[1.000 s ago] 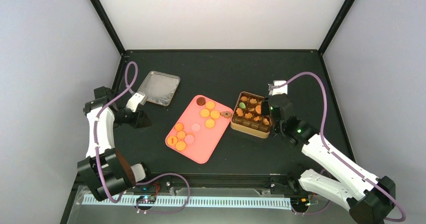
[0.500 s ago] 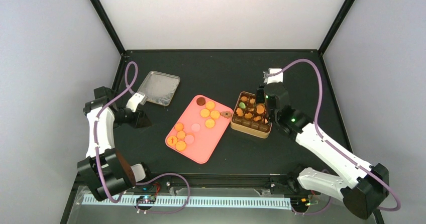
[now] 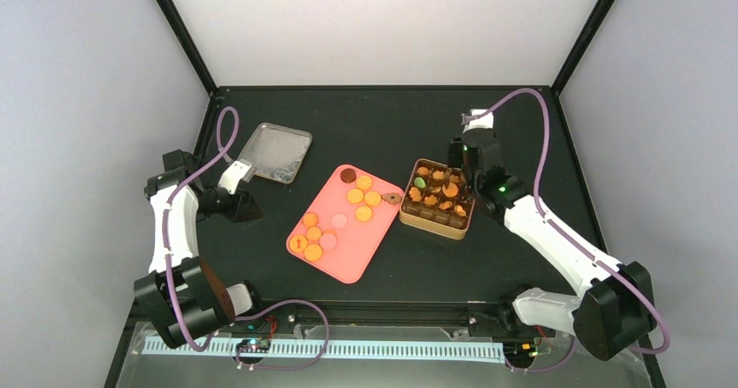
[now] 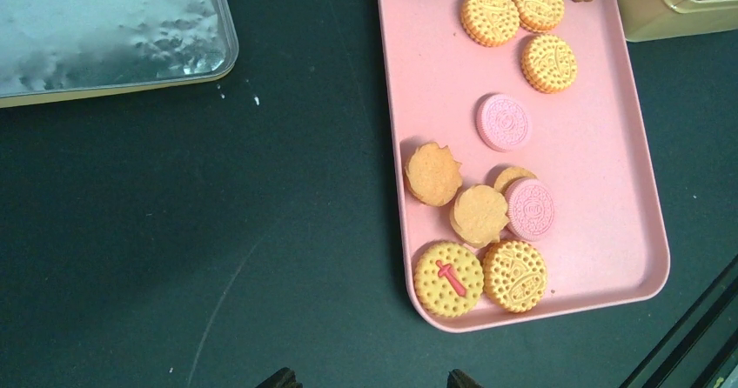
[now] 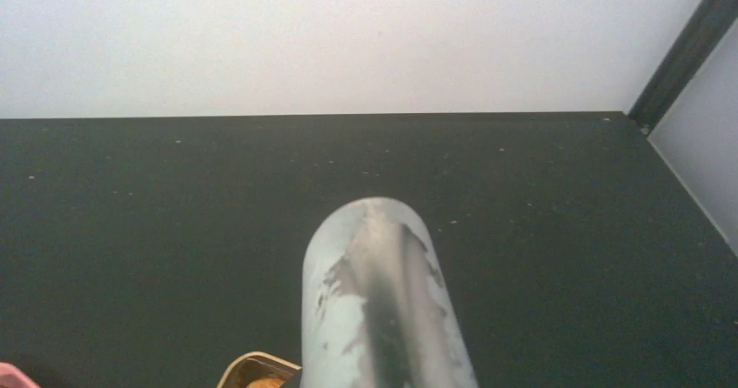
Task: Pack the cookies
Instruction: Adjust the fake cookies in the empty pocket of the box.
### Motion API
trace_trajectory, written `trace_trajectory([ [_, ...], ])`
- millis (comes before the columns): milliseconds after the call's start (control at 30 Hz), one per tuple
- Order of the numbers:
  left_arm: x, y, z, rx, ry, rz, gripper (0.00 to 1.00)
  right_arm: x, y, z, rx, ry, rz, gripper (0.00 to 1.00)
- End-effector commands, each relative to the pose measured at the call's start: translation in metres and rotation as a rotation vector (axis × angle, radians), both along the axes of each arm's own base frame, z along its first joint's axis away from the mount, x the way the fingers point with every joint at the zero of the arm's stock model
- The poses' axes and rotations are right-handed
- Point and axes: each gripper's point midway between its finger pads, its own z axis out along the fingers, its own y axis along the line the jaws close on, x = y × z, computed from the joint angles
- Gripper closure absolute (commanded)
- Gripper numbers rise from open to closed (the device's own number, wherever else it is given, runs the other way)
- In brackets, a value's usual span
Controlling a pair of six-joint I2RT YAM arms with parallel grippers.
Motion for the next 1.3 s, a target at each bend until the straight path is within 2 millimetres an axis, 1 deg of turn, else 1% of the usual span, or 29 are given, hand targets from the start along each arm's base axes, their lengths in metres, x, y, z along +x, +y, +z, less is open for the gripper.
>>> trace_trajectory([
  [0, 0.003, 0.001, 0.009, 0.015, -0.029, -0.012, 0.54, 0.009, 0.010, 0.015, 0.055, -0.063, 0.056, 0.67],
  [200, 0.003, 0.001, 0.012, 0.012, -0.032, -0.012, 0.54, 0.019, 0.002, -0.003, 0.073, -0.031, 0.044, 0.67],
  [400, 0.003, 0.001, 0.012, 0.015, -0.034, -0.012, 0.54, 0.019, -0.002, -0.011, 0.061, -0.023, 0.043, 0.67],
  [533, 0.004, 0.001, 0.013, 0.010, -0.034, -0.011, 0.54, 0.011, 0.002, -0.012, 0.091, -0.019, 0.077, 0.68],
  [700, 0.005, 0.001, 0.015, 0.011, -0.039, -0.010, 0.54, -0.004, 0.007, -0.006, 0.145, -0.043, 0.129, 0.72],
  [967, 0.006, 0.000, 0.016, -0.002, -0.043, -0.012, 0.54, -0.022, 0.001, -0.001, 0.162, -0.050, 0.140, 0.75],
  [1267, 0.006, 0.000, 0.018, 0.001, -0.048, -0.014, 0.54, -0.033, -0.006, -0.002, 0.159, -0.036, 0.124, 0.78],
])
